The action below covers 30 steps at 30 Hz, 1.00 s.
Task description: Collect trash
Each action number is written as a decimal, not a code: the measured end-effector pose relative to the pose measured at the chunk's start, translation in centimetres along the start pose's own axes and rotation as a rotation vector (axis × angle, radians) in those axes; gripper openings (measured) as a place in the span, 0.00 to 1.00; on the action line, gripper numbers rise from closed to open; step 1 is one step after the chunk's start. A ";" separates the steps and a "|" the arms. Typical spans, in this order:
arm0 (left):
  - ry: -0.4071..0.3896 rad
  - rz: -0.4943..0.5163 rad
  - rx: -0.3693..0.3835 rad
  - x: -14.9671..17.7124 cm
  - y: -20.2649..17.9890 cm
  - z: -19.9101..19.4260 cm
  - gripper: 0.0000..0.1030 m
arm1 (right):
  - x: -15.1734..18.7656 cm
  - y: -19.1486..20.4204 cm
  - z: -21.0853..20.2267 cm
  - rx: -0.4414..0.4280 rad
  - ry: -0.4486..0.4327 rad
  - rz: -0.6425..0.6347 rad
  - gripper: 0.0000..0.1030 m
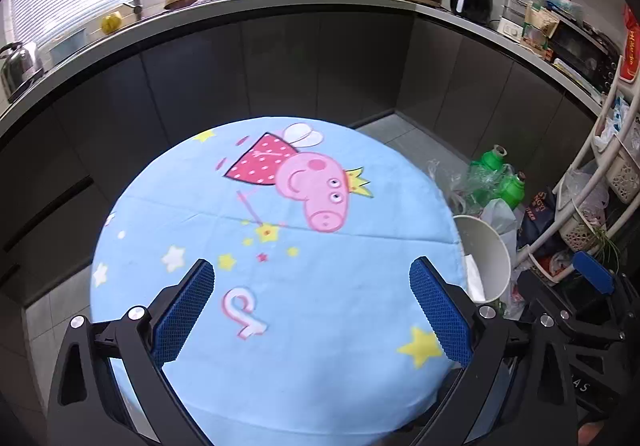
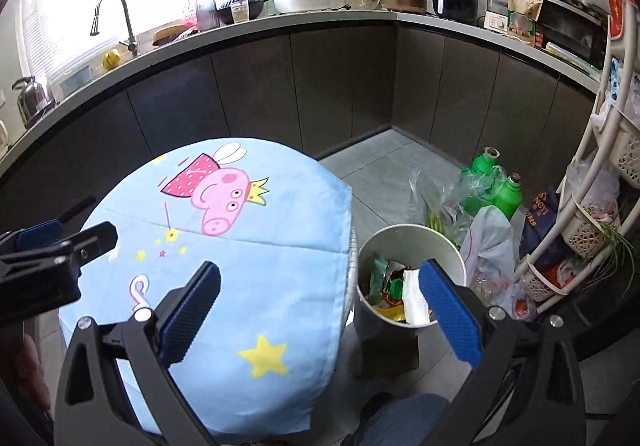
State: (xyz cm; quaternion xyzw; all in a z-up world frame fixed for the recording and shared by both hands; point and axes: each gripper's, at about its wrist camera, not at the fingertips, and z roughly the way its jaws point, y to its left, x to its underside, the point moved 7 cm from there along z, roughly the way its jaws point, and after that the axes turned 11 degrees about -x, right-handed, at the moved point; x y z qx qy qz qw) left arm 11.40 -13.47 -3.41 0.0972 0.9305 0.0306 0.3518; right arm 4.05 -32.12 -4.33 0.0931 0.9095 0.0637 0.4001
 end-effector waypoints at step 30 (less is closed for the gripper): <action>-0.038 -0.044 -0.093 4.0 6.4 -4.4 0.92 | 0.7 7.0 -4.9 0.059 -0.050 -0.077 0.97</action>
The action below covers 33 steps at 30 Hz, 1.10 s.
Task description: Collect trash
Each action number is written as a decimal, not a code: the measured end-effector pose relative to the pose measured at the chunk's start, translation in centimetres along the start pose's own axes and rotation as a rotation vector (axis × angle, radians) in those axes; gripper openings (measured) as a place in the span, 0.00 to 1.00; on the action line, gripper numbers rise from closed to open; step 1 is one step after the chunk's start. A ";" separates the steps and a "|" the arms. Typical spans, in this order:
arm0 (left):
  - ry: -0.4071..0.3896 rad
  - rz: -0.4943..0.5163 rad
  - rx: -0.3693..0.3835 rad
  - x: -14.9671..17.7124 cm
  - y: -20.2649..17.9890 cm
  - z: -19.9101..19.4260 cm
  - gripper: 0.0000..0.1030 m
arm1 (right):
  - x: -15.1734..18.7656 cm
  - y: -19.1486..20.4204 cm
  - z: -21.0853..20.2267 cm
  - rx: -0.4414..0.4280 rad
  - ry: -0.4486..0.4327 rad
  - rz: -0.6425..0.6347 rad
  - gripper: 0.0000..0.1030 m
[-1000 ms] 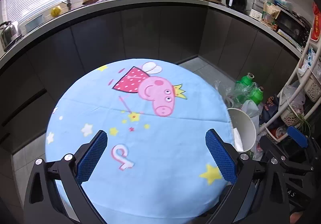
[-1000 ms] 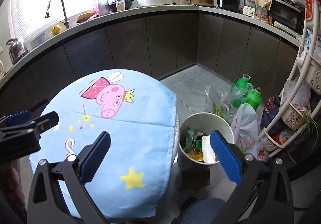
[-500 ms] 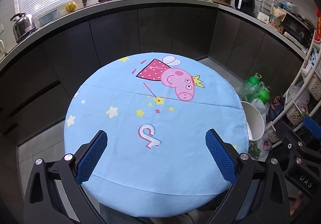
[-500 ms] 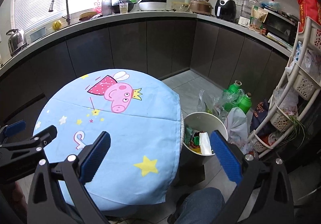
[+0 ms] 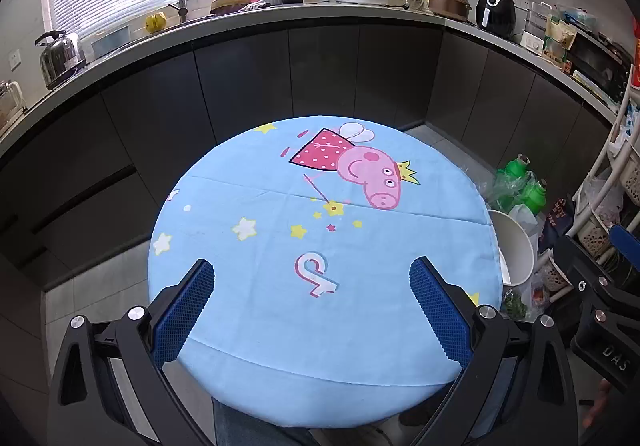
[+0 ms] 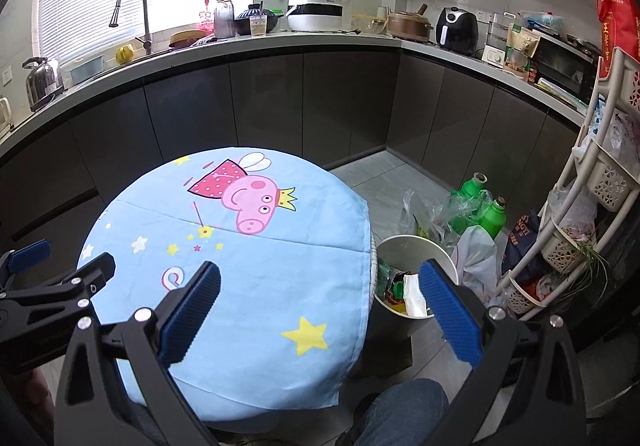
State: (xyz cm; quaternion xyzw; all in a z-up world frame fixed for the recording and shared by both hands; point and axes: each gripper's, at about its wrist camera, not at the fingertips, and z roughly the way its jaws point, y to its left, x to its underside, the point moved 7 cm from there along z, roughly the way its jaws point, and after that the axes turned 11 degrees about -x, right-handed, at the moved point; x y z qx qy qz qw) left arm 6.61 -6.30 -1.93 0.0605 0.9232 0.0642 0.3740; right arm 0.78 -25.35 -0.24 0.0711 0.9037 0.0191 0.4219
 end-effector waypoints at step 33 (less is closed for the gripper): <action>-0.012 0.006 0.016 -0.1 -0.5 -0.3 0.92 | -0.1 -0.3 0.2 -0.003 0.000 0.012 0.97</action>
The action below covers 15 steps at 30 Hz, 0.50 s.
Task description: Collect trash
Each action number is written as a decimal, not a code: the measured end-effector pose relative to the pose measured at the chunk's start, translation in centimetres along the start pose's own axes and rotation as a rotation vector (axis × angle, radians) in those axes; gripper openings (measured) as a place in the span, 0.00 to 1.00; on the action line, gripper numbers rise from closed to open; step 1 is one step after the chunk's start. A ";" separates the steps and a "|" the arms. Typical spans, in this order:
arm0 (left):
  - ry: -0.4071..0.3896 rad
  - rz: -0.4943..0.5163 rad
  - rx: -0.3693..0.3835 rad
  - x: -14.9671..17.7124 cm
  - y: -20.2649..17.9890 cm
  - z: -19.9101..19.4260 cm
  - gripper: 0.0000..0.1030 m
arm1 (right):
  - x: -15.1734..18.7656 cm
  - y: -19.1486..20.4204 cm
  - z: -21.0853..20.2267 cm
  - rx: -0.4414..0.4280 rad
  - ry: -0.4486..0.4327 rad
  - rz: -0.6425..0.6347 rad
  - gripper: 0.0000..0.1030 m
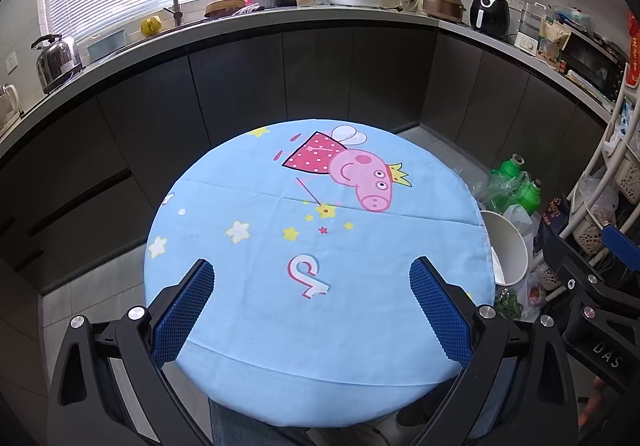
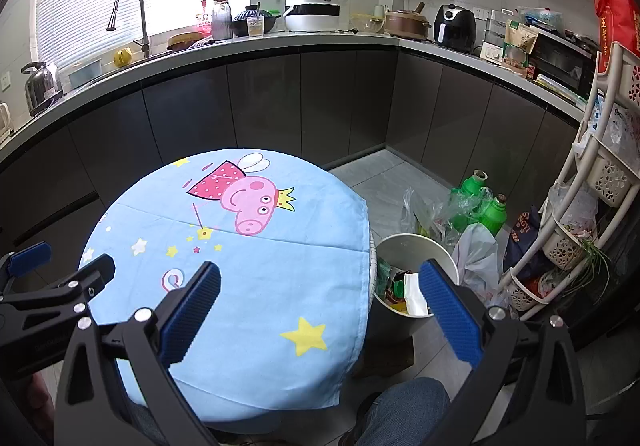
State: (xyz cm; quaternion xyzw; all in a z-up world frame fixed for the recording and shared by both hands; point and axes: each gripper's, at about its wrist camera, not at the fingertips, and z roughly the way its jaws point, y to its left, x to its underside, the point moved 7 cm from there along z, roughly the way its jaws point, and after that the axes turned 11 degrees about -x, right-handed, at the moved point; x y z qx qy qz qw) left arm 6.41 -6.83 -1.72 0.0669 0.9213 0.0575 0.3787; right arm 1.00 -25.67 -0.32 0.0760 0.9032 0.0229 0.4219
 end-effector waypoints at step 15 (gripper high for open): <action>-0.007 0.002 -0.001 0.1 -0.1 -0.3 0.92 | 0.0 0.0 0.0 0.000 -0.001 -0.001 0.97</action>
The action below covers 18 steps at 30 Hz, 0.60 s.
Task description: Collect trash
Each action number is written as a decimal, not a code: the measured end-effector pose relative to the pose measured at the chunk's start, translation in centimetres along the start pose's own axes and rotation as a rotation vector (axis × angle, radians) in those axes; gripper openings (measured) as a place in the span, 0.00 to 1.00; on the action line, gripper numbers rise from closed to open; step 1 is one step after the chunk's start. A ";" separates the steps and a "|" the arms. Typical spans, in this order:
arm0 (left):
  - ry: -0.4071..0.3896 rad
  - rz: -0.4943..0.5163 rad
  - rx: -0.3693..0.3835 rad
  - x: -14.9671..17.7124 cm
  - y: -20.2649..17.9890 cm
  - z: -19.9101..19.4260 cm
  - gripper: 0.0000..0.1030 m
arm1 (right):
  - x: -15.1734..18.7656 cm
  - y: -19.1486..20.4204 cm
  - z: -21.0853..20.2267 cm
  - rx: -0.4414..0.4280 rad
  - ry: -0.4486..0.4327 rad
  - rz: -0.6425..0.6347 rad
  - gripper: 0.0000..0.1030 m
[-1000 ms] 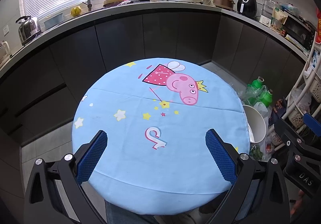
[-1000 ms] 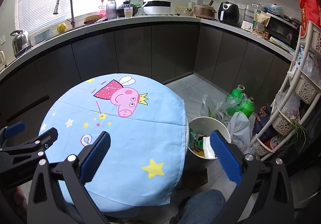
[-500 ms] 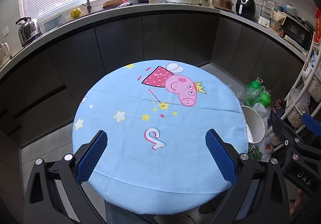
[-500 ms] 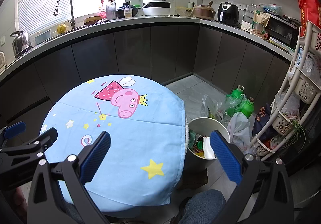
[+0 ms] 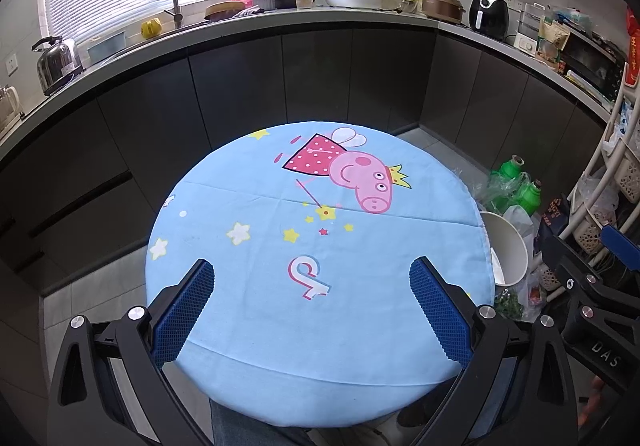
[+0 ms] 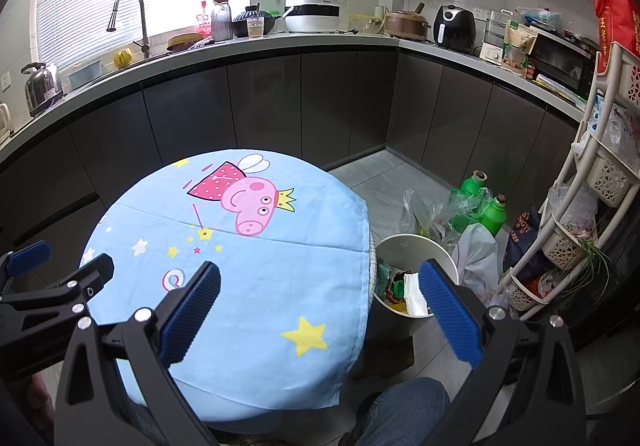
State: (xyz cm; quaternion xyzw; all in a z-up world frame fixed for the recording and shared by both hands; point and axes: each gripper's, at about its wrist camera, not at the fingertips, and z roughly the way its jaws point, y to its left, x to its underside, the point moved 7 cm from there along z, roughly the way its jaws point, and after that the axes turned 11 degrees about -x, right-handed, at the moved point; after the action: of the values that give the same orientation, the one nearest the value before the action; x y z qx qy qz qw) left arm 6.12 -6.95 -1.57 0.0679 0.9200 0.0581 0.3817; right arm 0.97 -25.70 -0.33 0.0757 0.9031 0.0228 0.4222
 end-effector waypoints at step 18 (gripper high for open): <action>0.001 -0.001 0.003 0.0 0.0 -0.1 0.92 | 0.1 0.1 0.0 0.000 0.005 0.001 0.97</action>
State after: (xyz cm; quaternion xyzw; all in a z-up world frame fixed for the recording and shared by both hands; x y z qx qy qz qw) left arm 6.06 -6.99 -1.46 0.0682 0.9202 0.0566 0.3813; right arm 0.97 -25.63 -0.40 0.0761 0.9042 0.0231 0.4197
